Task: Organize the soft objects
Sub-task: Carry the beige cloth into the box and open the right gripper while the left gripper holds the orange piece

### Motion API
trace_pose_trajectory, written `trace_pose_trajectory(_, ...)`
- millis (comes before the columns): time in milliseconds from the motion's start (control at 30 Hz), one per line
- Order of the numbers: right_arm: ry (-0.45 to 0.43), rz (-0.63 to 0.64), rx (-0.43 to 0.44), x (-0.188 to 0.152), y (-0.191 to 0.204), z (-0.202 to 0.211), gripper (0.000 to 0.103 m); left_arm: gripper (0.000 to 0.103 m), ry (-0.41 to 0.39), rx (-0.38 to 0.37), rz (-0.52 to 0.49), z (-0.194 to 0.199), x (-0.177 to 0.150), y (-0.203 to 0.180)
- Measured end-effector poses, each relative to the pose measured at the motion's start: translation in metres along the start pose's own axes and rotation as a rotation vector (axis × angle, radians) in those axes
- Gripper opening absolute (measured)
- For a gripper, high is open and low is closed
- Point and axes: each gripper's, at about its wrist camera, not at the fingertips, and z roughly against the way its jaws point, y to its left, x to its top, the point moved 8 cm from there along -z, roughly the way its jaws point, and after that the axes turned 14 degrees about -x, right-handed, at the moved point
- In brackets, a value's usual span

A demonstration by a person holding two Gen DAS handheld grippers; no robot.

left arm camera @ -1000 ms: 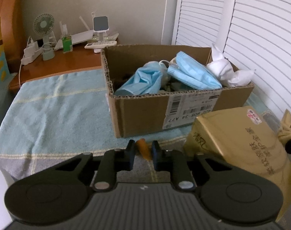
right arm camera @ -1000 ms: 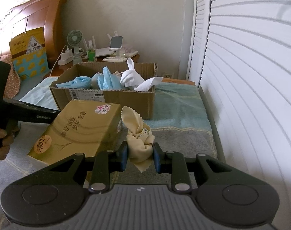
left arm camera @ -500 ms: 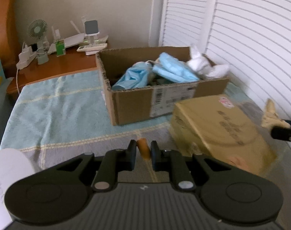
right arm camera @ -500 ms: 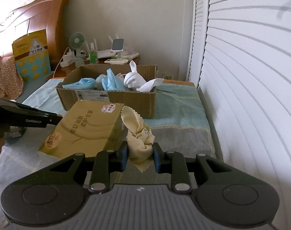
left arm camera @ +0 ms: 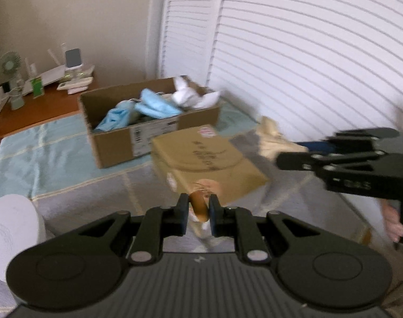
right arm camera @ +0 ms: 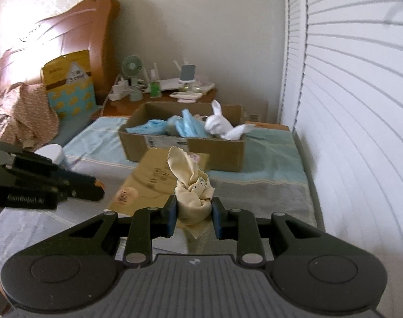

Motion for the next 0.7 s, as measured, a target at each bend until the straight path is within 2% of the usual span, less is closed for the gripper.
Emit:
trace_pose_trajectory(267,-0.046,0.075,0.047,0.035,0.022,-0.003,0.031,0.014,-0.041,-0.036,-0.027,0.014,0.0,-0.019)
trace_pose_trajectory(400,-0.055,0.114,0.08,0.061,0.031,-0.021,0.031,0.014,-0.048,-0.038,-0.034,0.018,-0.001,-0.02)
trace_pose_trajectory(700,0.009,0.168,0.145,0.103,0.067,-0.077,0.031,0.014,-0.058,-0.037,-0.038,0.022,-0.001,-0.017)
